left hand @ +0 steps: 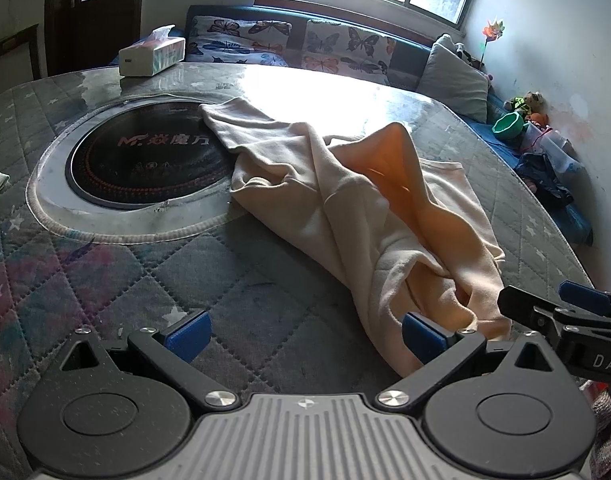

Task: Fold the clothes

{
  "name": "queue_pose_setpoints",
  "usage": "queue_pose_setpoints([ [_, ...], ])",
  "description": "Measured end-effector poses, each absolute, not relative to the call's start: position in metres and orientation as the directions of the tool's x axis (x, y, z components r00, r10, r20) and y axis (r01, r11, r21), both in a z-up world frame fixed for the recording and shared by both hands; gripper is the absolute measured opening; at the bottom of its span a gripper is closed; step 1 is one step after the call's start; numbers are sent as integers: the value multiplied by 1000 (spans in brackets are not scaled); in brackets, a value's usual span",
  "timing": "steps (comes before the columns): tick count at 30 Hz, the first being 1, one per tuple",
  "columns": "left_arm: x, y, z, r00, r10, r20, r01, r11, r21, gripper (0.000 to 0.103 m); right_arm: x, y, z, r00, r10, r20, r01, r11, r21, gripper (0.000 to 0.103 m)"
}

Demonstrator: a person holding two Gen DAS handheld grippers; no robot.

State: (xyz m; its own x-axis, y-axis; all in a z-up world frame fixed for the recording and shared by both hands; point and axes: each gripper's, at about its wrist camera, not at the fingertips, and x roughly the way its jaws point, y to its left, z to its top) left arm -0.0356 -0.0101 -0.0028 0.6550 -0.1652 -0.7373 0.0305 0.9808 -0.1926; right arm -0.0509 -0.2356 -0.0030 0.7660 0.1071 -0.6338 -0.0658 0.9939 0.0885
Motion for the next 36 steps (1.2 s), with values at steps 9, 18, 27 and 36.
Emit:
queue_pose_setpoints([
  [9,-33,-11,-6,647,-169,-743,33,980,-194,103,-48,-234,-6,757,112,-644,-71,994,89,103],
  [18,-30,-11,-8,637,-169,-752,32,981,-194,103,-44,-231,-8,749,116,-652,-76,993,90,103],
  [27,-27,-12,-10,630,-172,-757,37,981,-192,103,-41,-231,-9,742,117,-660,-76,993,91,103],
  [36,-24,-13,-12,622,-171,-764,38,981,-189,103,-38,-231,-11,736,121,-666,-78,993,93,103],
])
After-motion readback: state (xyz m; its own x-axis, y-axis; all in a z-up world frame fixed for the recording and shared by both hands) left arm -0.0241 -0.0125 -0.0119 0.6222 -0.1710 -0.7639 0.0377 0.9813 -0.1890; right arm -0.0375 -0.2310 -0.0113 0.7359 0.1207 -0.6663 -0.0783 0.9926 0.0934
